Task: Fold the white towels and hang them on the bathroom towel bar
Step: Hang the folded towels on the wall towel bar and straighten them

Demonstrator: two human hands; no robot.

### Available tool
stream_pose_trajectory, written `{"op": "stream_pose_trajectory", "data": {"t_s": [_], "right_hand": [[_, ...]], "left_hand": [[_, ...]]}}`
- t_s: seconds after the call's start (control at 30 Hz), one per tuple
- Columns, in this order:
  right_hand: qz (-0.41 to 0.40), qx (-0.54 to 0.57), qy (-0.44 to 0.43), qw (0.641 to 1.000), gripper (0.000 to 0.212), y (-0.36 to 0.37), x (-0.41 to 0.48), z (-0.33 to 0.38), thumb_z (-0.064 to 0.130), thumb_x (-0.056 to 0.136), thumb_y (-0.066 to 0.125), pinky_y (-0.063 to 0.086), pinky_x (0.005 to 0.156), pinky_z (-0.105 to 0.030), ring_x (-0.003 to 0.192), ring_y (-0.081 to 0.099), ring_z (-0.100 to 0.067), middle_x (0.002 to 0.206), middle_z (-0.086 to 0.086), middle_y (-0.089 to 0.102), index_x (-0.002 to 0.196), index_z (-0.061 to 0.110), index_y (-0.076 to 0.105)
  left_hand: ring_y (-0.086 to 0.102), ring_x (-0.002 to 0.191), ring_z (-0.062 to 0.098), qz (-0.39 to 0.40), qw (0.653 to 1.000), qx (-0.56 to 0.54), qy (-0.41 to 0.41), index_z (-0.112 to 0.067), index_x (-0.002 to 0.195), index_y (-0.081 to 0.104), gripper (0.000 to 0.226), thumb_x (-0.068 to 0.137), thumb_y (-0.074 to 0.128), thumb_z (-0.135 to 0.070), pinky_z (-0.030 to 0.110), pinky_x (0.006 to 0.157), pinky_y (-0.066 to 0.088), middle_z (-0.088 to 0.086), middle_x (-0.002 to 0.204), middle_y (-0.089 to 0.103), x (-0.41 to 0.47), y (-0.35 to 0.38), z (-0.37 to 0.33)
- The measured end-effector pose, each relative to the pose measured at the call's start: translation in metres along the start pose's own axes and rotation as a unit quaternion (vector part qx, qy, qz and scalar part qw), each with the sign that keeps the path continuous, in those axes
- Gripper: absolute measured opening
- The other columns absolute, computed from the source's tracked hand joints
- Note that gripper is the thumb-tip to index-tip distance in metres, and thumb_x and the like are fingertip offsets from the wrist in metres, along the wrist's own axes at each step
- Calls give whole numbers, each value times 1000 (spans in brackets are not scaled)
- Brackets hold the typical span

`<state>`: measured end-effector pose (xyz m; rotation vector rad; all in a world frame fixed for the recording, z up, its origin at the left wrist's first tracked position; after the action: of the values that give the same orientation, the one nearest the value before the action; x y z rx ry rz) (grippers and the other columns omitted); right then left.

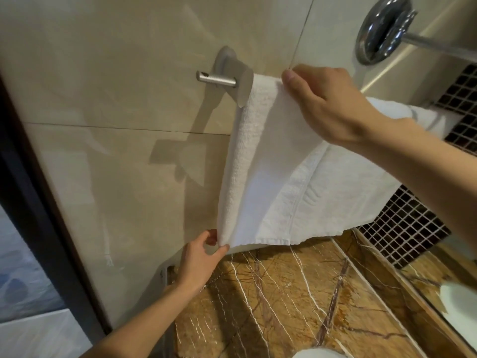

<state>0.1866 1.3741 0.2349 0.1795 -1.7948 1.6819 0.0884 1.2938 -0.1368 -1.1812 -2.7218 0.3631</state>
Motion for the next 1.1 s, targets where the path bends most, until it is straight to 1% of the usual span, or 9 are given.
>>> {"op": "stream_pose_trajectory", "data": {"t_s": [0.13, 0.2, 0.33, 0.53, 0.7, 0.8, 0.87, 0.97, 1.1], "right_hand": [[1, -6, 10, 1000, 41, -13, -6, -20, 39, 99, 30, 37, 70, -35, 82, 51, -26, 88, -8, 61, 91, 12, 59], [-9, -10, 28, 1000, 40, -21, -11, -38, 39, 96, 32, 41, 77, -36, 89, 54, -26, 98, -9, 63, 100, 13, 62], [-8, -20, 77, 997, 38, -29, -27, -78, 36, 99, 39, 40, 86, -34, 103, 56, -33, 111, -17, 61, 122, 12, 58], [8, -38, 135, 990, 41, -35, -52, -109, 35, 100, 40, 40, 94, -36, 116, 53, -34, 130, -15, 56, 133, 13, 52], [31, -61, 135, 988, 30, -35, -62, -114, 30, 96, 48, 44, 91, -41, 109, 54, -34, 121, -15, 58, 118, 12, 58], [22, -63, 152, 986, 34, -31, -61, -114, 29, 94, 49, 43, 93, -41, 111, 52, -36, 122, -16, 55, 123, 13, 54], [21, -76, 153, 985, 40, -27, -58, -112, 30, 94, 48, 40, 98, -42, 118, 48, -37, 131, -17, 51, 130, 14, 50], [30, -90, 149, 984, 49, -23, -56, -113, 31, 96, 46, 33, 105, -40, 131, 38, -31, 146, -14, 39, 143, 19, 38], [33, -65, 139, 988, 49, -24, -59, -118, 28, 97, 47, 30, 105, -36, 134, 35, -30, 146, -11, 40, 144, 20, 36]], "left_hand": [[55, 94, 2, -33, 998, -54, -10, -33, 118, 48, 56, 71, 80, -31, 22, 80, 45, -15, 103, 59, -11, -12, -11], [56, 93, 7, -72, 995, -71, 10, -31, 119, 46, 61, 70, 81, -27, 24, 81, 46, -10, 102, 58, -15, -26, -25], [57, 83, 12, -100, 988, -102, 56, -39, 97, 52, 41, 72, 80, -24, 22, 73, 47, -5, 89, 59, -22, -47, -68], [60, 65, 6, -32, 970, -71, 231, -32, 82, 68, 24, 74, 78, -11, 13, 62, 47, -6, 75, 66, -41, -41, -190], [59, 74, 5, 22, 901, 51, 431, -23, 91, 68, 11, 85, 67, -14, 16, 67, 49, -12, 82, 62, -66, -10, -309], [58, 81, 13, -4, 840, 131, 527, -9, 93, 70, 10, 85, 64, -10, 23, 73, 47, 3, 86, 64, -64, 9, -375], [57, 96, 27, -39, 820, 230, 522, -9, 102, 69, 18, 87, 62, -15, 33, 86, 43, 9, 100, 65, -45, 23, -404], [45, 121, 29, -5, 814, 400, 421, -14, 126, 55, 38, 95, 50, -33, 38, 100, 33, 10, 132, 52, -3, 48, -411], [56, 105, 32, 23, 803, 465, 371, -12, 112, 56, 32, 98, 42, -37, 34, 74, 36, 12, 113, 61, 18, 57, -407]]}}
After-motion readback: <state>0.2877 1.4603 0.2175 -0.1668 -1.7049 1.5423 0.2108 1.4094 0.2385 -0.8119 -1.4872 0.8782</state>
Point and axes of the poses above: each hand's wrist, its own x-axis towards the middle knuckle, its own y-axis out of the palm, z = x × y, the point moved 10 cm from there along x, towards the middle knuckle
